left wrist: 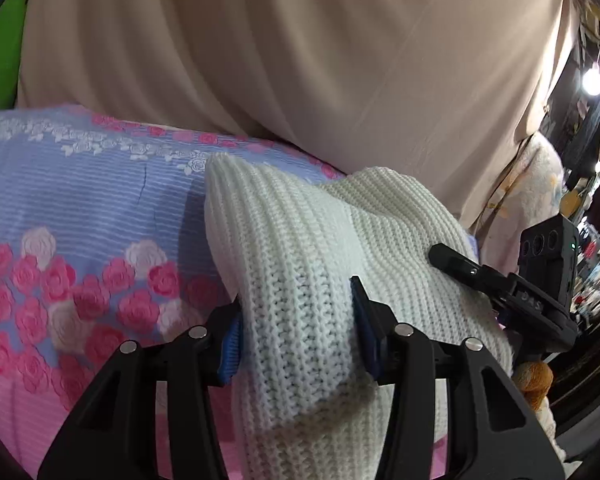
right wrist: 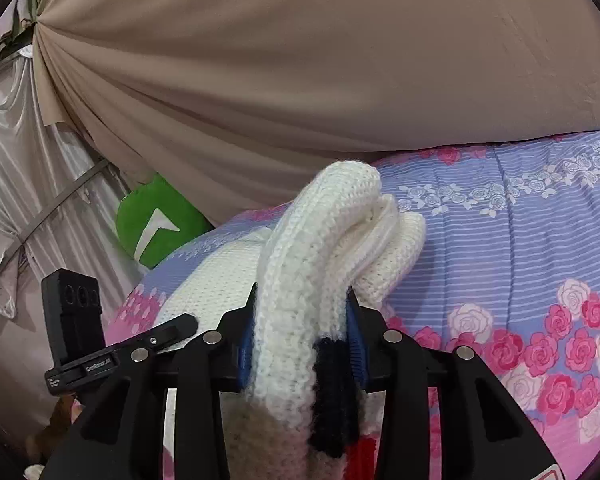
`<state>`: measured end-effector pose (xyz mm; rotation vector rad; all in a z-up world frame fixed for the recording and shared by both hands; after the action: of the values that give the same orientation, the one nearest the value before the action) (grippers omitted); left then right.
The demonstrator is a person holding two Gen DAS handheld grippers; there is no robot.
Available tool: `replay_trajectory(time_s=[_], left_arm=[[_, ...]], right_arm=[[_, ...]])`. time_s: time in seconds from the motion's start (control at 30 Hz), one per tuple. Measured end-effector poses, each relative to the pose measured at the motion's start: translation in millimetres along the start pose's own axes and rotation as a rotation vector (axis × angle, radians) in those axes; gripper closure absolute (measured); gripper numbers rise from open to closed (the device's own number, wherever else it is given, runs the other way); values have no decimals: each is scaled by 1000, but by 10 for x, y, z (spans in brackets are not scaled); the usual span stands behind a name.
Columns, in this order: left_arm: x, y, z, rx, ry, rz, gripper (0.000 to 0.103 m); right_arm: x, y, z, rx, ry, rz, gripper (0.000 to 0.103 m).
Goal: Fold small clothes
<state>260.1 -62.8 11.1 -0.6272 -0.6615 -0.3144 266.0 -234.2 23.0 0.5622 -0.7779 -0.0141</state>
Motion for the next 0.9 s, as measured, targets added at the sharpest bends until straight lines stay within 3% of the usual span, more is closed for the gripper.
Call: replay_trajectory(time_s=[0.07, 0.13, 0.2, 0.33, 0.4, 0.43, 0.47, 0.53, 0.57, 0.63, 0.7, 0.8, 0.9], left_arm=[[-79, 138, -302, 90, 62, -3, 54], [-170, 224, -400, 101, 69, 25, 48], [-187, 187, -277, 91, 58, 40, 48], [-101, -1, 205, 170, -37, -9, 49], [-84, -161, 319, 222, -56, -59, 49], [-73, -194, 279, 239, -46, -68, 49], [-117, -235, 207, 246, -22, -78, 49], [-233, -165, 40, 285, 48, -91, 49], [-350, -92, -103, 323, 96, -92, 47], [-512, 30, -262, 317, 133, -63, 46], [-541, 75, -229, 290, 113, -13, 45], [-539, 25, -122, 325, 92, -7, 45], [-612, -70, -83, 384, 78, -40, 45]], right_arm=[[-174, -459, -349, -121, 114, -58, 59], [-241, -606, -330, -76, 102, -126, 44], [-180, -485, -41, -112, 35, -101, 49], [-160, 70, 471, -199, -72, 88, 64], [-302, 329, 470, -221, -48, 179, 80], [-421, 371, 401, -237, -11, 213, 91], [-535, 354, 313, -263, 25, 241, 95], [-727, 93, 110, -403, 85, 276, 102], [-781, -39, 74, -429, 92, 277, 103], [-795, -144, 144, -378, 77, 226, 103], [-754, -66, 299, -345, 61, 166, 103], [-810, 166, 397, -366, 33, 250, 103], [-987, -95, 152, -448, 97, 243, 103]])
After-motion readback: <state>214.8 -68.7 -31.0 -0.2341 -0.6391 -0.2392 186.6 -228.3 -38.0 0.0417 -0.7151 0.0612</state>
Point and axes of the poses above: each gripper's, at about its wrist camera, not at the fingertips, and z roughly against the way its jaws point, y to its left, x to its top, the point moved 10 cm from there along -z, roughly the way its jaws point, and after that the axes turned 8 degrees about y, right-handed, at the moved point
